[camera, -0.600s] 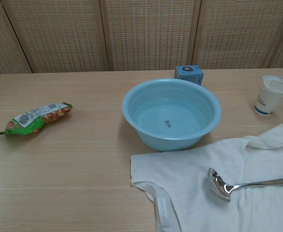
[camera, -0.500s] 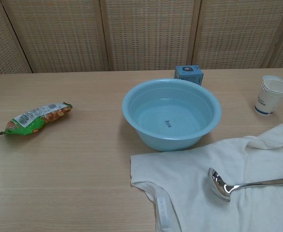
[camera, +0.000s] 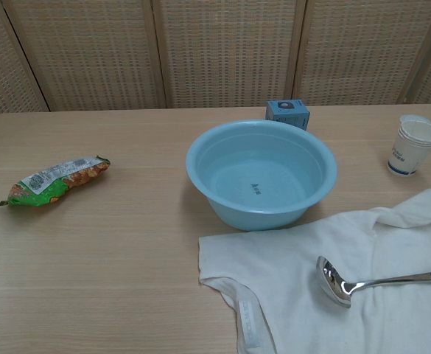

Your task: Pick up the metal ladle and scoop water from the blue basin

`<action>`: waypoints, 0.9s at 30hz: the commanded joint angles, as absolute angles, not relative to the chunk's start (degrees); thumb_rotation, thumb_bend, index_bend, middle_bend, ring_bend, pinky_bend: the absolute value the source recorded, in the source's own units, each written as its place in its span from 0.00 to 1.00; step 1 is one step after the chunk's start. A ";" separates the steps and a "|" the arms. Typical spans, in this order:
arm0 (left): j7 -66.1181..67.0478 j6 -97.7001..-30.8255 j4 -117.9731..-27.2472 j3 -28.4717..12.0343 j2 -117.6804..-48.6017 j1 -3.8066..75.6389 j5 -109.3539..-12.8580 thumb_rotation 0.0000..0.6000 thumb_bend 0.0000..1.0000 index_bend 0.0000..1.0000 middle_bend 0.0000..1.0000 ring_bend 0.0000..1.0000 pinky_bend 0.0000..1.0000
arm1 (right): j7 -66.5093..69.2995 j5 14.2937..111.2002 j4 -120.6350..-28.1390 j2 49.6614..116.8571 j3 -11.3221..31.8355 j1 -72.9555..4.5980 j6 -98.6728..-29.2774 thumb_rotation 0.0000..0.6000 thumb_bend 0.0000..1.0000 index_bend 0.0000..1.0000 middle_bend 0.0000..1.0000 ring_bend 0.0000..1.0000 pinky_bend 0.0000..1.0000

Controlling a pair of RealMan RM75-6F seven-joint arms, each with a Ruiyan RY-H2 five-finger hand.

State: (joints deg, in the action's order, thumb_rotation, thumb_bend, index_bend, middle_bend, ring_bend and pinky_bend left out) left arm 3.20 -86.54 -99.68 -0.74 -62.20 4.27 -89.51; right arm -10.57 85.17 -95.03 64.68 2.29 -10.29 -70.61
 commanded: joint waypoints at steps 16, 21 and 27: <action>1.25 -84.78 -98.95 -1.46 -61.91 4.95 -87.17 1.00 0.00 0.00 0.00 0.00 0.00 | -22.25 77.08 -84.19 81.74 1.95 -18.00 -59.77 1.00 0.37 0.44 0.99 1.00 1.00; 1.03 -85.02 -99.05 -1.27 -61.75 4.81 -87.51 1.00 0.00 0.00 0.00 0.00 0.00 | -23.29 76.46 -81.35 84.06 1.32 -18.72 -58.81 1.00 0.48 0.46 0.99 1.00 1.00; 1.17 -84.88 -99.13 -1.22 -61.79 4.89 -87.52 1.00 0.00 0.00 0.00 0.00 0.00 | -24.07 75.48 -79.72 85.47 1.06 -19.11 -58.51 1.00 0.50 0.47 0.99 1.00 1.00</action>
State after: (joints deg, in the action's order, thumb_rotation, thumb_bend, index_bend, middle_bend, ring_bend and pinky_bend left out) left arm 1.17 -84.89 -99.12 -1.23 -61.78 4.88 -87.52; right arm -23.90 75.61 -80.02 85.17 1.11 -19.00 -58.54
